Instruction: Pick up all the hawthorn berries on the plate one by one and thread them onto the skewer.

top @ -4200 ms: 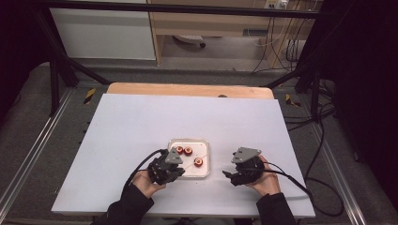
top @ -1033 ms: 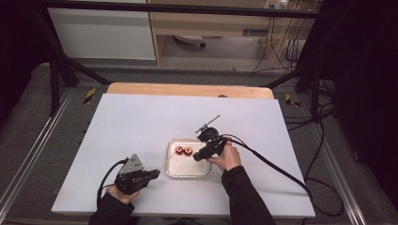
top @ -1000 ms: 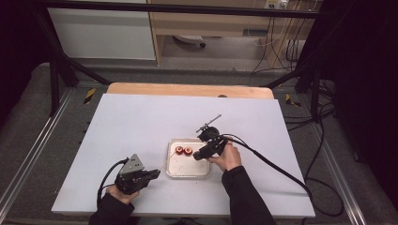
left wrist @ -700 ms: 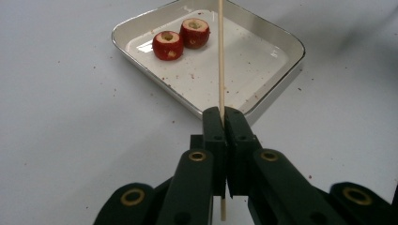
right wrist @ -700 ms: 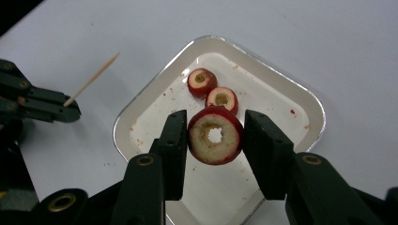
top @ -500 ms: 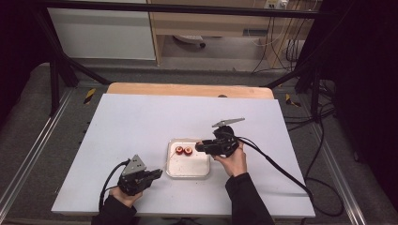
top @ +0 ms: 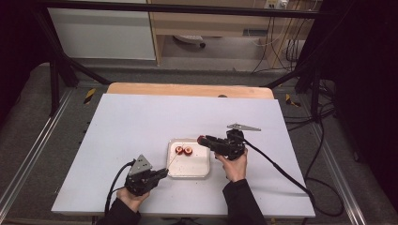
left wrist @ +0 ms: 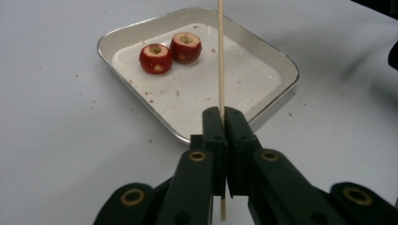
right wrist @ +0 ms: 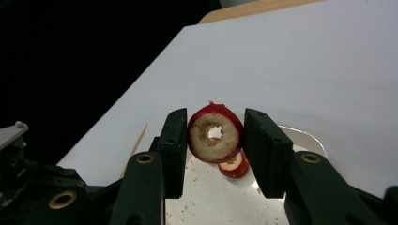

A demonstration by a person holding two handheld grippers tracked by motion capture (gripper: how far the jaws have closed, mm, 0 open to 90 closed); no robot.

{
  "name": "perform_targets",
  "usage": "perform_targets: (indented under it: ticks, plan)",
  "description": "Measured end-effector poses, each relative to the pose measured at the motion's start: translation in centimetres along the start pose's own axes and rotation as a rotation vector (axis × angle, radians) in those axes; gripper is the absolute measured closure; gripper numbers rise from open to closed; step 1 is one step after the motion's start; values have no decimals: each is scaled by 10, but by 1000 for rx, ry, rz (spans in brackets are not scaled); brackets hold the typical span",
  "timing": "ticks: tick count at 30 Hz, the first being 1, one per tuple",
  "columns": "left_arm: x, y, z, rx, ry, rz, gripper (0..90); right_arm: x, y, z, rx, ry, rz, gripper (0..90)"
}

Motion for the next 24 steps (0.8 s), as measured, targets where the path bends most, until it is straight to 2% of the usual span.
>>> perform_targets:
  ticks: [3, 7, 9, 13, 15, 24]
  plan:
    - [1, 2, 4, 12, -5, 5, 884, 1, 0, 0, 57, 41, 15, 615]
    - [3, 3, 9, 33, -18, 2, 884, 0, -1, 2, 94, 55, 26, 615]
    - [5, 5, 11, 40, -21, 3, 884, -1, -2, 5, 133, 67, 37, 616]
    - [7, 10, 16, 48, -32, 3, 884, -2, -2, 6, 160, 83, 41, 616]
    - [8, 12, 18, 55, -35, 3, 884, -2, -2, 8, 191, 90, 41, 617]
    - [14, 22, 23, 66, -45, -2, 884, -3, 0, 11, 250, 133, 54, 617]
Point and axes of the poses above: each handheld gripper's, and its own axes: y roughly forward along the jaws, z roughly out of its top, x roughly to its right, the point moved 4 cm from there along y, roughly forward along the jaws, and after that the axes turned 2 degrees about -z, right-handed, at the moved point
